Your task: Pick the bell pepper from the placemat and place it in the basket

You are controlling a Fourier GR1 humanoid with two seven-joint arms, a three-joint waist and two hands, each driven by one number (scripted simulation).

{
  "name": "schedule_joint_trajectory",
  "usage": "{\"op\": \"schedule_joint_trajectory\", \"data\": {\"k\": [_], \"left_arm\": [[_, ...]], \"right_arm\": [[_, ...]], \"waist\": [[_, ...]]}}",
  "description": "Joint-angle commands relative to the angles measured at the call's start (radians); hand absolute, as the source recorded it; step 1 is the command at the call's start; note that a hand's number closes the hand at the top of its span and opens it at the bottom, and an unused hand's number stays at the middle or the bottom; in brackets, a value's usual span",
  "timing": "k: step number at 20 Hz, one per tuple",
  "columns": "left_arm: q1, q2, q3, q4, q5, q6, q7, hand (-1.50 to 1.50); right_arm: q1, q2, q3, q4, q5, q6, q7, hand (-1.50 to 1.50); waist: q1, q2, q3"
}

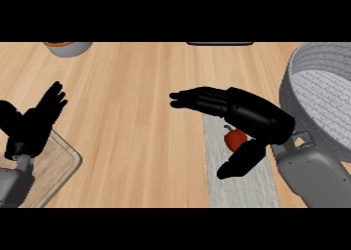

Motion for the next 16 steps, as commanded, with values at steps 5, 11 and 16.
{"op": "schedule_joint_trajectory", "data": {"k": [5, 11, 16], "left_arm": [[0.011, -0.009, 0.014, 0.001, 0.007, -0.021, -0.011, 0.0], [-0.047, -0.019, 0.021, 0.046, -0.03, -0.004, 0.017, 0.0], [-0.051, -0.025, 0.055, 0.072, -0.018, -0.061, -0.006, 0.0]], "right_arm": [[-0.29, -0.161, -0.116, 0.032, 0.118, 0.138, 0.347, -1.5], [-0.353, -0.228, -0.113, 0.113, -0.014, 0.44, 0.389, -1.5], [-0.408, -0.262, -0.207, 0.176, -0.122, 0.605, 0.396, -1.5]], "waist": [[0.007, 0.004, -0.001], [-0.005, 0.008, 0.001], [-0.001, 0.007, 0.002]]}}
